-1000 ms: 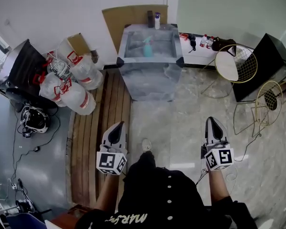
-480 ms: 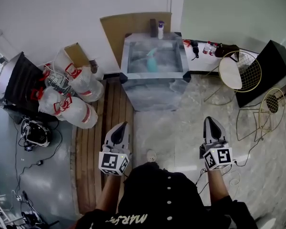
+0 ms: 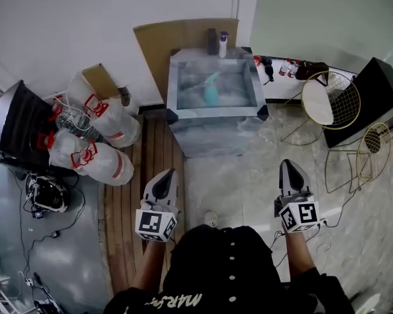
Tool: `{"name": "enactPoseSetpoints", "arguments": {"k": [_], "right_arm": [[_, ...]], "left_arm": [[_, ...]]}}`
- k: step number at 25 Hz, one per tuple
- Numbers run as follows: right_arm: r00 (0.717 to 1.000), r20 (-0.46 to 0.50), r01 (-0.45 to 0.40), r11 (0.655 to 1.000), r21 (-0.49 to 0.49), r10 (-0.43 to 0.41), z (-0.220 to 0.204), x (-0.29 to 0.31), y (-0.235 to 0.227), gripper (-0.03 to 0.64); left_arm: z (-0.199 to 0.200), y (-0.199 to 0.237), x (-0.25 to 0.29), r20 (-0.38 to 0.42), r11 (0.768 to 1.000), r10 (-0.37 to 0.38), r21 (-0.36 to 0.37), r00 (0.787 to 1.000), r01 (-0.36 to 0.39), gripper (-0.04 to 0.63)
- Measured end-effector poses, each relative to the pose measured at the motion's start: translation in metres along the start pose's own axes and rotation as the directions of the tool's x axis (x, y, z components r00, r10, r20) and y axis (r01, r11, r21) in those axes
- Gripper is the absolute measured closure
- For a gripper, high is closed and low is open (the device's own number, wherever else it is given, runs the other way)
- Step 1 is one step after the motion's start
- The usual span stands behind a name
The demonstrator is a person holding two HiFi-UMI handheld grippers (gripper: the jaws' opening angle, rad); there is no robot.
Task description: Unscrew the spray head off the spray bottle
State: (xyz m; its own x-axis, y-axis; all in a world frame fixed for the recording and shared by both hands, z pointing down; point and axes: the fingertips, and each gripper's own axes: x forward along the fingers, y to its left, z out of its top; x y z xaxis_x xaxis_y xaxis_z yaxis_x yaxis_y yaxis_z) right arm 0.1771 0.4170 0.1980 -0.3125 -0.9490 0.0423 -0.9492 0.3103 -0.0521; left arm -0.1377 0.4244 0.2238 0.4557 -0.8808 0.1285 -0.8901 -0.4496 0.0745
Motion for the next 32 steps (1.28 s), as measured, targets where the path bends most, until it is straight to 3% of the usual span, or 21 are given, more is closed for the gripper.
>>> {"name": "enactPoseSetpoints", "arguments": {"k": [17, 32], "right_arm": [[0.999, -0.035, -0.031, 0.999, 0.013, 0.032, -0.018, 0.074, 0.000, 0.603], [0.996, -0.021, -0.091, 0.995, 0.036, 0.092, -0.007, 0.215, -0.061, 0.604]], "left_arm": [[-0.012, 0.038, 0.044, -0.034, 1.000, 0.014, -0.001, 0.999, -0.014, 0.572], [0.011, 0.088, 0.173, -0.029, 0.997, 0.078, 0.000, 0.997, -0.078, 0.572]]}}
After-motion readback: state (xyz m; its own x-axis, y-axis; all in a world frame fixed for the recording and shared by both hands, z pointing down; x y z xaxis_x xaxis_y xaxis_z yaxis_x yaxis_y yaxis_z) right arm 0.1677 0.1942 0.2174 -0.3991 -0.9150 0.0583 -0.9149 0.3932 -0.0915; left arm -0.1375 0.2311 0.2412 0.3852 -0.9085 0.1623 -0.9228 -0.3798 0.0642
